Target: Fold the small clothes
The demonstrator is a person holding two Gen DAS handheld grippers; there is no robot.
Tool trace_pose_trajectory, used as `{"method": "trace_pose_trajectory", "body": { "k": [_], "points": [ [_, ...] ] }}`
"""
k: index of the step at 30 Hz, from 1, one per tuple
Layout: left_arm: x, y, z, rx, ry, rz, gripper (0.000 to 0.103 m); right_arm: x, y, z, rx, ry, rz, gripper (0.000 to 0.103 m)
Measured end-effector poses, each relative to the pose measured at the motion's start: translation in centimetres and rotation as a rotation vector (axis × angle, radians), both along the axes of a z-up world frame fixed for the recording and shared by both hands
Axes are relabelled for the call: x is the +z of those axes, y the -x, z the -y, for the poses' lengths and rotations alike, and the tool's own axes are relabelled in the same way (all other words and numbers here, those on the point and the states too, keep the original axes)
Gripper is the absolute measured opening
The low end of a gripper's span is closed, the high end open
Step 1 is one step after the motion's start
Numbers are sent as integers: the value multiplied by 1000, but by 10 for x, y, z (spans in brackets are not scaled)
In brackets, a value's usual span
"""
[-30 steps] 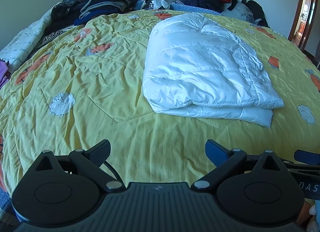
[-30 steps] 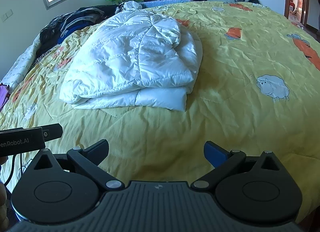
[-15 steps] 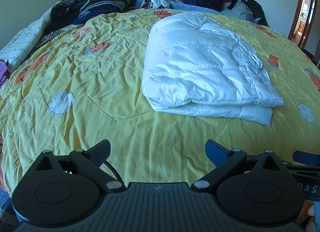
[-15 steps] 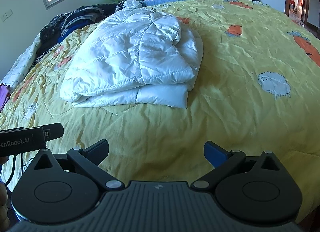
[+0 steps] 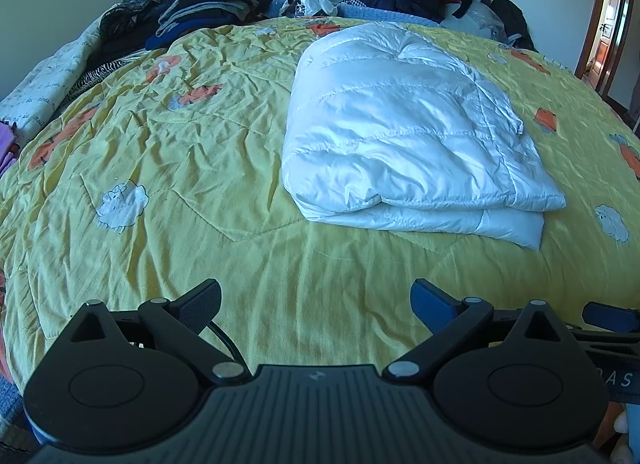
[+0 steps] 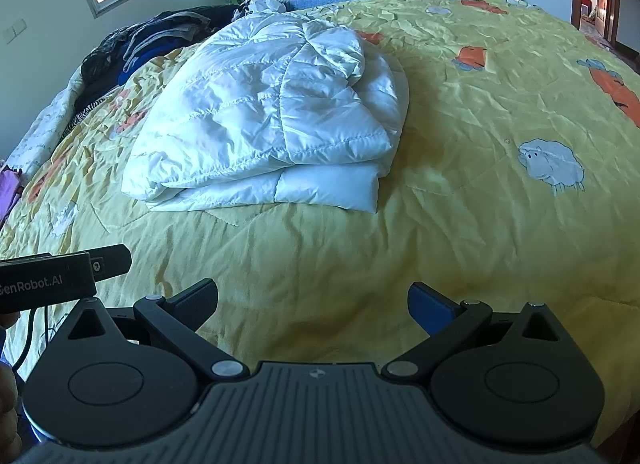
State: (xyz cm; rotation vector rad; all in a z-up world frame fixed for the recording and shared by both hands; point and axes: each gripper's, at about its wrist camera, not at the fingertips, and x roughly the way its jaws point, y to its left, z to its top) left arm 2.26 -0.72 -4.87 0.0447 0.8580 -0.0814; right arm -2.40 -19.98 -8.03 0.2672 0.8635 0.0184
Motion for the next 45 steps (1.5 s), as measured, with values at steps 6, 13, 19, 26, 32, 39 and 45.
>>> {"method": "trace_pose_trajectory", "body": {
  "k": [6,13,19,26,32,39,45],
  "points": [
    [0,0,0,-1,0,0,102,-1,1,0,-1,-4,-3,103],
    [-1,1,0,-1,1,-1,102,-1,1,-1,-1,-4,-4,103],
    [0,1,0,-4,0,-7,102,-2,1,-3,2,-6,-8,103],
    [-1,0,0,-4,-1,-7,102,-3,2,-3,4,-8,-10,103],
    [-1,0,-1,0,1,-9,102,-4,1,-3,7,-6,-13,103],
    [0,-2,-2,1,3,-12,102,-4,-1,-2,18,-2,-15,103],
    [0,-3,-2,-1,6,-18,102,-3,-2,-3,21,2,-14,103]
  ]
}}
